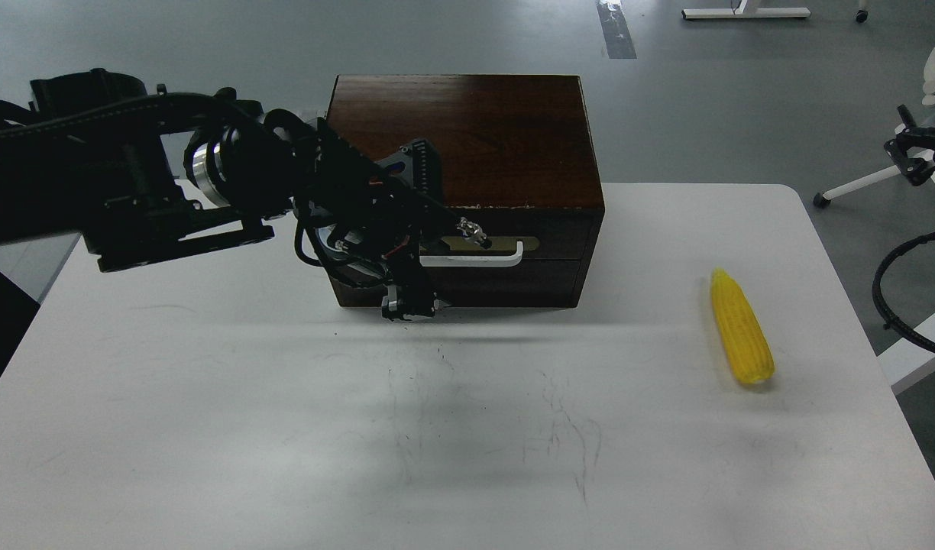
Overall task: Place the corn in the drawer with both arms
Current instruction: 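Lower the left gripper onto the white drawer handle and grasp it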
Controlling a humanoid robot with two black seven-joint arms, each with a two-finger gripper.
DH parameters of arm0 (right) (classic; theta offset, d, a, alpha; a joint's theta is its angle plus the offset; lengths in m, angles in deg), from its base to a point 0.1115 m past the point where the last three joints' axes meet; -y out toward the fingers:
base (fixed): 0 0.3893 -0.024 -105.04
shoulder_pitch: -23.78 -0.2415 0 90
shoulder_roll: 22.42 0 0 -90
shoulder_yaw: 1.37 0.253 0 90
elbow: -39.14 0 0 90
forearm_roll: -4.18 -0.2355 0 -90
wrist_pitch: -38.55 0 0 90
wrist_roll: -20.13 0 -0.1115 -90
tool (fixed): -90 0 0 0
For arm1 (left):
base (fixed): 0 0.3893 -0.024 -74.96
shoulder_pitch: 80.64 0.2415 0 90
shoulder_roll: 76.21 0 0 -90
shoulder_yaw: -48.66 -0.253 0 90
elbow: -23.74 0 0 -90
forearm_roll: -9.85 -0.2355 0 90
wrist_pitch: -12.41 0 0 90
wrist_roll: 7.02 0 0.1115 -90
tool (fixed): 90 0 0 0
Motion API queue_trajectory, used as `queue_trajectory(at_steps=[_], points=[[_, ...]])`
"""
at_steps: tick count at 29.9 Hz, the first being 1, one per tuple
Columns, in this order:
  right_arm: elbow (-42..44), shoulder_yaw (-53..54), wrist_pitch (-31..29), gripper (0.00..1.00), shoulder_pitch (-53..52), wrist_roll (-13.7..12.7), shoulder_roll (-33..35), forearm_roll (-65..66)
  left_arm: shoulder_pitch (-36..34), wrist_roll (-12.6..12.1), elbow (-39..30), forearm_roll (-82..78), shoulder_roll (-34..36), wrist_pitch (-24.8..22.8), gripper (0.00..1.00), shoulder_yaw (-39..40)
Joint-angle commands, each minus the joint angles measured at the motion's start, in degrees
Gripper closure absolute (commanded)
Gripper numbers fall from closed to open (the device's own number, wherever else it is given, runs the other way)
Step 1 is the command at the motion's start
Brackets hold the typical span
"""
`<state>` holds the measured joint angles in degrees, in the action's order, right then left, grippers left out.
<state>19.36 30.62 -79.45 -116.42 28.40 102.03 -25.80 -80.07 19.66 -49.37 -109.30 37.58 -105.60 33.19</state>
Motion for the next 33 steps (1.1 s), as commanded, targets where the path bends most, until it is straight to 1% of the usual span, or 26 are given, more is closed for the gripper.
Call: queue_trajectory(at_steps=[1,11,12,13,15,18,29,33], points=[[-0.1,0.0,0.0,0.00,-0.2,0.0,0.0,0.0,0.2,0.0,1.9,0.0,-0.5,0.0,0.36,-0.1],[-0.2,0.7,0.0,0.00,-0.2,0.0,-0.3,0.0,1.0,0.0,2.6,-0.1,-1.9,0.0,0.36,-0.1],[-0.1,0.7,0.0,0.00,-0.2,0.0,-0.3,-0.1,1.1,0.0,2.6,-0.1,-1.9,0.0,0.40,-0.1],[-0.1,0.7,0.0,0.00,-0.2,0.0,-0.3,-0.1,1.1,0.0,2.6,-0.1,-1.8,0.0,0.46,-0.2],[-0.1,0.7,0.0,0.00,-0.2,0.0,-0.3,0.0,1.1,0.0,2.6,-0.1,-1.8,0.0,0.47,-0.2],[-0.1,0.6,0.0,0.00,-0.2,0.0,-0.1,0.0,1.5,0.0,2.6,-0.2,-1.9,0.0,0.53,-0.2],[-0.1,0.5,0.0,0.00,-0.2,0.0,0.0,0.0,1.8,0.0,2.7,-0.4,-1.8,0.0,0.53,-1.2],[-0.1,0.4,0.0,0.00,-0.2,0.0,0.0,0.0,1.9,0.7,1.9,-0.4,-2.0,0.0,0.53,-1.1]])
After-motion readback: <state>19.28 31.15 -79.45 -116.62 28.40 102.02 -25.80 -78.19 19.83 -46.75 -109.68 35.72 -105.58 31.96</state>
